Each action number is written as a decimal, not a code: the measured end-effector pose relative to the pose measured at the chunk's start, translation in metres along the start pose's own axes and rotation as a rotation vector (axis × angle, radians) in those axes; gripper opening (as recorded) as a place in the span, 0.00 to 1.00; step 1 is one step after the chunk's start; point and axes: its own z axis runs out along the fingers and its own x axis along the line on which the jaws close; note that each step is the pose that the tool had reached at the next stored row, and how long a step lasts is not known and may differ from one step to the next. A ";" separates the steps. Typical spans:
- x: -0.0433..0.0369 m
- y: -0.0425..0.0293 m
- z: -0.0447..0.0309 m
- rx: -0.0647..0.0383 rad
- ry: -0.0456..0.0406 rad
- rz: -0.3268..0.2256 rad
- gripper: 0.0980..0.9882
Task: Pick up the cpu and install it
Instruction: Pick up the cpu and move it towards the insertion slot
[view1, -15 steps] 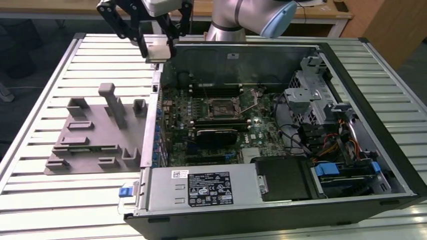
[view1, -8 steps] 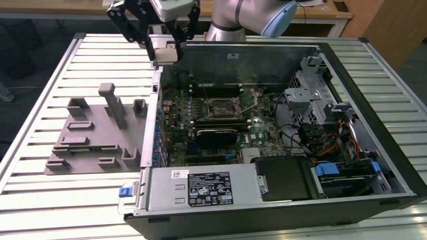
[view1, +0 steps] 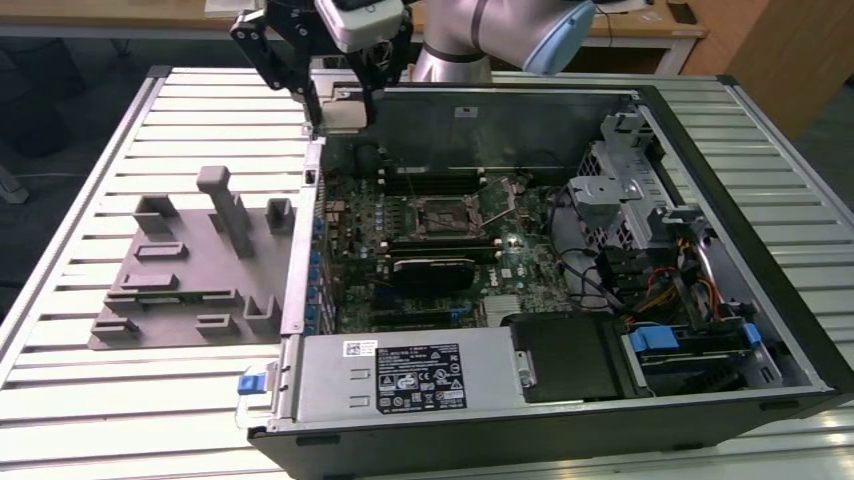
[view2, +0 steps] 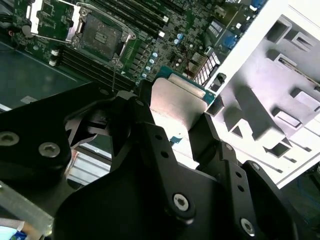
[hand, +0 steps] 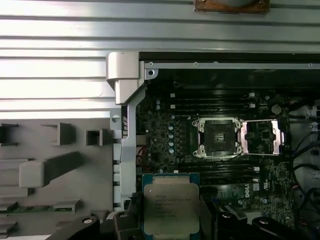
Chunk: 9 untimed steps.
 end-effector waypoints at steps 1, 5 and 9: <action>-0.0012 0.0003 0.0009 0.000 0.0000 0.000 0.50; -0.0053 0.0012 0.0045 0.000 0.0000 0.000 0.50; -0.0098 0.0018 0.0078 0.000 0.0000 0.000 0.50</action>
